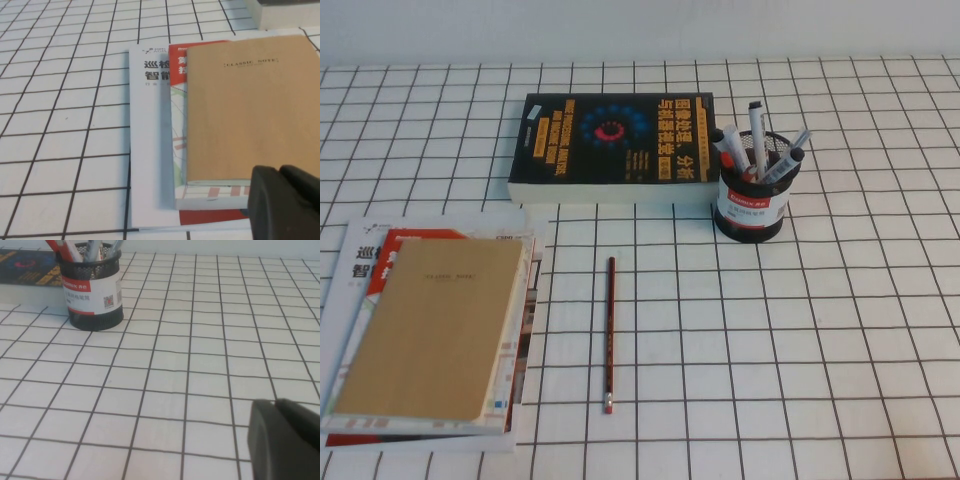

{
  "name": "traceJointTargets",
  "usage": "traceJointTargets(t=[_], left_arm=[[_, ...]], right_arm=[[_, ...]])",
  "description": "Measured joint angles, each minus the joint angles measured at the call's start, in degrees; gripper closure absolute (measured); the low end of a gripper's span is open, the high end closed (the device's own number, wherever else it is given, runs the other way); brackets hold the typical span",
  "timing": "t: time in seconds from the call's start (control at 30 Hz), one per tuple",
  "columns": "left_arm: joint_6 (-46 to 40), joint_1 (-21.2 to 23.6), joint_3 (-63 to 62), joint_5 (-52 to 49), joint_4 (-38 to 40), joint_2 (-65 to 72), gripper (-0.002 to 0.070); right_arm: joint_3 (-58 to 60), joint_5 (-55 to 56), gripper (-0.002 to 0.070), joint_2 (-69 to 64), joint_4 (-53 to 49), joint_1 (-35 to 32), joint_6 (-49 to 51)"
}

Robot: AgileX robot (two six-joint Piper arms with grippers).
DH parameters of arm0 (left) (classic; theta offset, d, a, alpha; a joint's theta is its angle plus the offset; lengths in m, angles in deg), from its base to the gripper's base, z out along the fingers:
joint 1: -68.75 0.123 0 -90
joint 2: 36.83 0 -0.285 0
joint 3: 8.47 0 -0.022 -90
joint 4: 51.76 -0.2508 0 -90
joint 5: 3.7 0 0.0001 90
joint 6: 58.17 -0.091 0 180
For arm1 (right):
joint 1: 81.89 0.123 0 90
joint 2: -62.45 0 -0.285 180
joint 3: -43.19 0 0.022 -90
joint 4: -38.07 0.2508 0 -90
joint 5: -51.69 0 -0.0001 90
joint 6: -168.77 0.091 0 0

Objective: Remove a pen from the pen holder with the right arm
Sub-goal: 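Take a marker out of the pen holder and lay it on the table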

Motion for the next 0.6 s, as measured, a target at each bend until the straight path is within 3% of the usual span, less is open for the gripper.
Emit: traceJointTargets(t=[0.33, 0.5, 0.6], left_arm=[[0.0, 0.0, 0.0, 0.0, 0.0, 0.0, 0.0679], [0.0, 0.0, 0.0, 0.0, 0.0, 0.0, 0.0679], [0.0, 0.0, 0.0, 0.0, 0.0, 0.0, 0.0679]], right_arm=[[0.0, -0.2, 0.0692, 0.0, 0.4, 0.0, -0.5], [0.0, -2.7, 0.0692, 0.0, 11.0, 0.0, -14.9], [0.0, -3.4, 0.0692, 0.0, 14.1, 0.0, -18.1]])
